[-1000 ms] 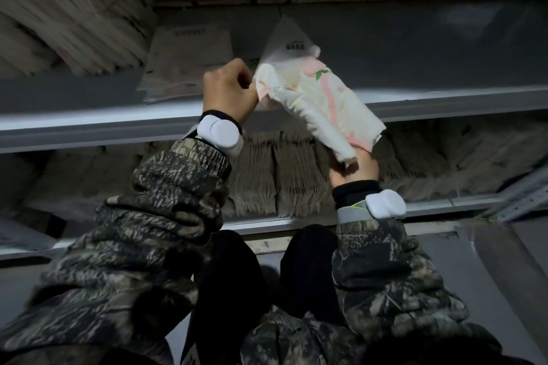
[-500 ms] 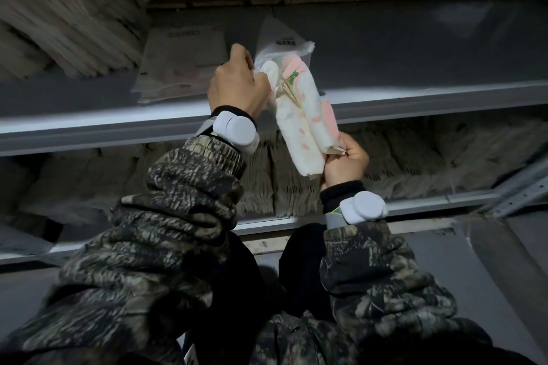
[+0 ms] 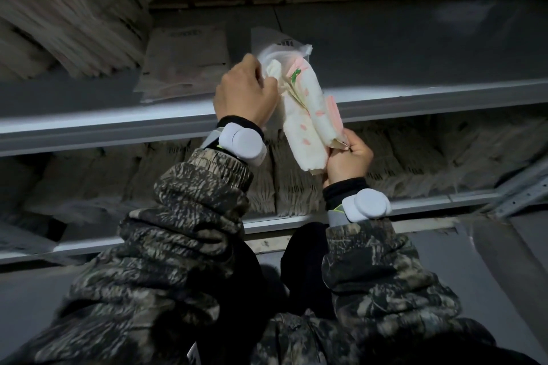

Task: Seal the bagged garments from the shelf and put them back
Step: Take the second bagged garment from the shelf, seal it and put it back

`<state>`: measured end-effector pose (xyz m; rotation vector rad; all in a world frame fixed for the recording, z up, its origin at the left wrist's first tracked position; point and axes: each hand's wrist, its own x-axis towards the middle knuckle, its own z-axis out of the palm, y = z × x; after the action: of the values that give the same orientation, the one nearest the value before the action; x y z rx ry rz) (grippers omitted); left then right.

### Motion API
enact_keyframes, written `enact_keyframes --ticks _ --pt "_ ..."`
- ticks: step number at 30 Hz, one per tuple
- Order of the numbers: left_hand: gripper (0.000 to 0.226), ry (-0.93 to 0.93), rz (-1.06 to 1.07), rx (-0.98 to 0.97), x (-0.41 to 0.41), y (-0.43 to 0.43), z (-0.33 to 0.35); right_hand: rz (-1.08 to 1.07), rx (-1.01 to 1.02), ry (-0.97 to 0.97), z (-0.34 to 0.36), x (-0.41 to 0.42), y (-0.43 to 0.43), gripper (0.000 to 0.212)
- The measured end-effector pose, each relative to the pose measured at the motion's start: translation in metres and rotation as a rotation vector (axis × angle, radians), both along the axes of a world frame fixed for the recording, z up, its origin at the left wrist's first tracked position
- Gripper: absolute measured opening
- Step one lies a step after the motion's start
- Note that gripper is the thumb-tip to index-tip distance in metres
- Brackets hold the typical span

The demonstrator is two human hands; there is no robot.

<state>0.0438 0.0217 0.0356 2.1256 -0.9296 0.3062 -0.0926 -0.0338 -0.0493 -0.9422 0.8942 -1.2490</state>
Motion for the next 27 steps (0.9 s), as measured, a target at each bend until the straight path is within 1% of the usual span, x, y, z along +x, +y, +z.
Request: enact_keyframes --ticks 2,5,7,10,12,13,15,19,20,23,25,27 --pt "0.019 -0.016 0.053 0.001 0.007 -0.002 0.003 0.014 -0.015 0.003 0.002 -0.002 0.0 0.022" --pt "0.023 -0.036 0.063 0.025 0.014 -0.005 0.003 0.05 0.0 -0.011 0.007 -0.004 0.003 0.022" --pt "0.02 -0.076 0.043 0.058 0.015 -0.006 0.0 0.04 0.003 -0.01 0.007 -0.005 0.005 0.024" --pt "0.009 -0.124 -0.014 0.115 0.013 -0.006 -0.007 0.04 -0.029 0.026 0.005 -0.004 0.006 0.028" --pt "0.008 -0.129 -0.061 0.14 0.011 -0.006 -0.011 0.043 -0.031 0.033 0.002 -0.003 0.005 0.041" --pt "0.009 -0.132 -0.085 0.143 0.01 -0.005 -0.013 0.038 -0.006 0.026 0.002 -0.002 0.004 0.046" --pt "0.009 -0.137 -0.136 0.134 0.008 -0.003 -0.014 0.015 0.083 -0.002 0.002 -0.001 0.004 0.046" --pt "0.01 -0.168 -0.227 0.133 0.002 0.002 -0.017 -0.047 0.263 -0.026 0.004 0.0 0.004 0.027" --pt "0.009 -0.175 -0.245 0.131 0.002 0.002 -0.019 -0.059 0.304 -0.033 0.004 0.0 0.003 0.027" --pt "0.008 -0.163 -0.299 0.135 0.001 0.001 -0.025 -0.094 0.356 -0.046 0.004 0.003 0.002 0.031" --pt "0.01 -0.155 -0.371 0.194 -0.002 -0.002 -0.027 -0.092 0.383 -0.049 0.005 0.005 0.005 0.039" --pt "0.011 -0.162 -0.452 0.249 -0.006 -0.003 -0.028 -0.091 0.387 -0.041 0.004 0.006 0.005 0.043"
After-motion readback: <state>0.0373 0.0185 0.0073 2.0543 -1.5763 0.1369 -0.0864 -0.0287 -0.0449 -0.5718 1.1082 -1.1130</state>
